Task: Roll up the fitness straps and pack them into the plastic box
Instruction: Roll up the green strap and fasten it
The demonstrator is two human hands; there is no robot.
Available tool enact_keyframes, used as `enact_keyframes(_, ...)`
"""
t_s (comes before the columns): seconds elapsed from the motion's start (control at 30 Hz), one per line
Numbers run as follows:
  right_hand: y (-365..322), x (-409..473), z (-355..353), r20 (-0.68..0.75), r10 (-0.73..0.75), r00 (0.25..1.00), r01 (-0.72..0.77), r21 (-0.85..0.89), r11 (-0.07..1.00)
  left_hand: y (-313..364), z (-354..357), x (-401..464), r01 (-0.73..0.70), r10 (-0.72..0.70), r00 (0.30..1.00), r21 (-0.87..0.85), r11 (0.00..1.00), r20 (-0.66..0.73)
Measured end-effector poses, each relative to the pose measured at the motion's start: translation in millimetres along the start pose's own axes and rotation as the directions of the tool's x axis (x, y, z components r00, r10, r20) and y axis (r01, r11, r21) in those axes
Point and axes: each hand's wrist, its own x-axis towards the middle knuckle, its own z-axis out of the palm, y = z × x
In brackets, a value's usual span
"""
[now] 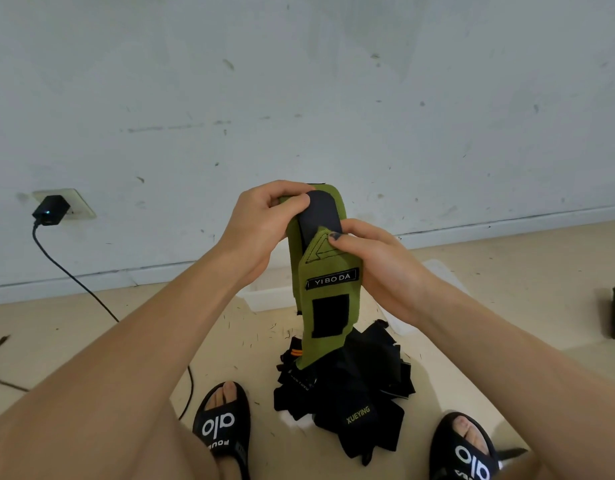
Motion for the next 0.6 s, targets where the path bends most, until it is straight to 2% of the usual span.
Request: enact_keyframes(0.6,-0.7,4.4,2.3,-0.032,-0.012,0.999,0.01,-0.044,0.999,1.5,-0.2,-1.6,-0.019,0.02,1.0,0.048,0.999,-0.02)
